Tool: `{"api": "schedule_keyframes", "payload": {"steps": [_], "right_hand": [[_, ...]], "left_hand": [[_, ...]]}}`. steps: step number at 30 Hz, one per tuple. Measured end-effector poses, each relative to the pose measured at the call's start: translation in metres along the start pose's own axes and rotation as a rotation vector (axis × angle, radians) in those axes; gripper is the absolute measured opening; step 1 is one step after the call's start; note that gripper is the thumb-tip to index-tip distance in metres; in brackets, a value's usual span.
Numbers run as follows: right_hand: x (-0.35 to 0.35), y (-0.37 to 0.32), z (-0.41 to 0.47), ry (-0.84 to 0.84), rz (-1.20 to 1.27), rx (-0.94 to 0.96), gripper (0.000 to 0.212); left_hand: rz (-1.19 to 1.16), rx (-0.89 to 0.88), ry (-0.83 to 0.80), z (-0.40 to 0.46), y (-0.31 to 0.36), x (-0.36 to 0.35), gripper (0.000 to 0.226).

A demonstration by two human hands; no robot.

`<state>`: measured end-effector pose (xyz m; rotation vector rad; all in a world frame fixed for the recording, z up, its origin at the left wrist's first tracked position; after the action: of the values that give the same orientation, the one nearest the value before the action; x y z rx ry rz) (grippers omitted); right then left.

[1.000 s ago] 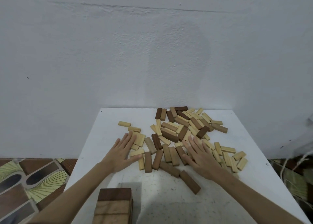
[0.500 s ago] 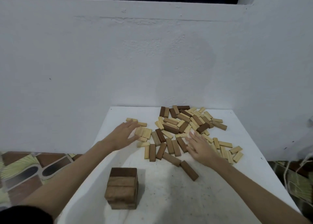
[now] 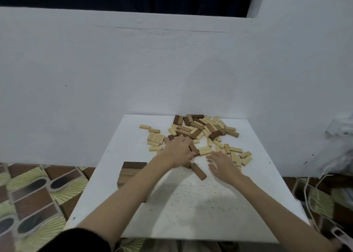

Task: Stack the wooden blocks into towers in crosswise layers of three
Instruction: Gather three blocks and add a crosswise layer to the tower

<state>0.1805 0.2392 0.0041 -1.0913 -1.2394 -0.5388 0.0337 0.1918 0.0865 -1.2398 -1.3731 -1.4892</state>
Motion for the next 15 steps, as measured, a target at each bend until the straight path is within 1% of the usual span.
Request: {"api": "schedule_keyframes", "payload": {"steps": [5, 7, 11, 13, 15], "right_hand": [[-0.011, -0.006, -0.015, 0.027, 0.071, 0.018, 0.04], [-0.013, -0.01, -0.017, 0.063, 0.072, 0.029, 0.041], [-0.02, -0.015, -0.017, 0.096, 0.168, -0.015, 0.049], [-0.024, -0.019, -0.015, 0.078, 0.204, -0.031, 0.054], [-0.027, -0.021, -0.013, 0.049, 0.236, -0.057, 0.058]], "left_hand": [[-0.004, 0.03, -0.073, -0.002, 0.0, -0.07, 0.045], [0.031, 0.058, -0.06, -0.004, -0.008, -0.087, 0.05], [0.109, 0.132, -0.02, 0.0, -0.019, -0.093, 0.062], [0.184, 0.122, -0.018, 0.002, -0.019, -0.092, 0.062], [0.248, 0.087, -0.006, 0.003, -0.018, -0.092, 0.057]]}}
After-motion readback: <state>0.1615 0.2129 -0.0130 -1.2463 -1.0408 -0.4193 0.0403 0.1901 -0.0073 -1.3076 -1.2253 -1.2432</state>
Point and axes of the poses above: each hand's wrist, its own z-axis towards the middle knuckle, its own x-axis out of the back of the hand, y = z × x, the point moved 7 cm from there along z, towards the middle knuckle, and after that the axes turned 4 degrees about z, right-handed, at the moved point
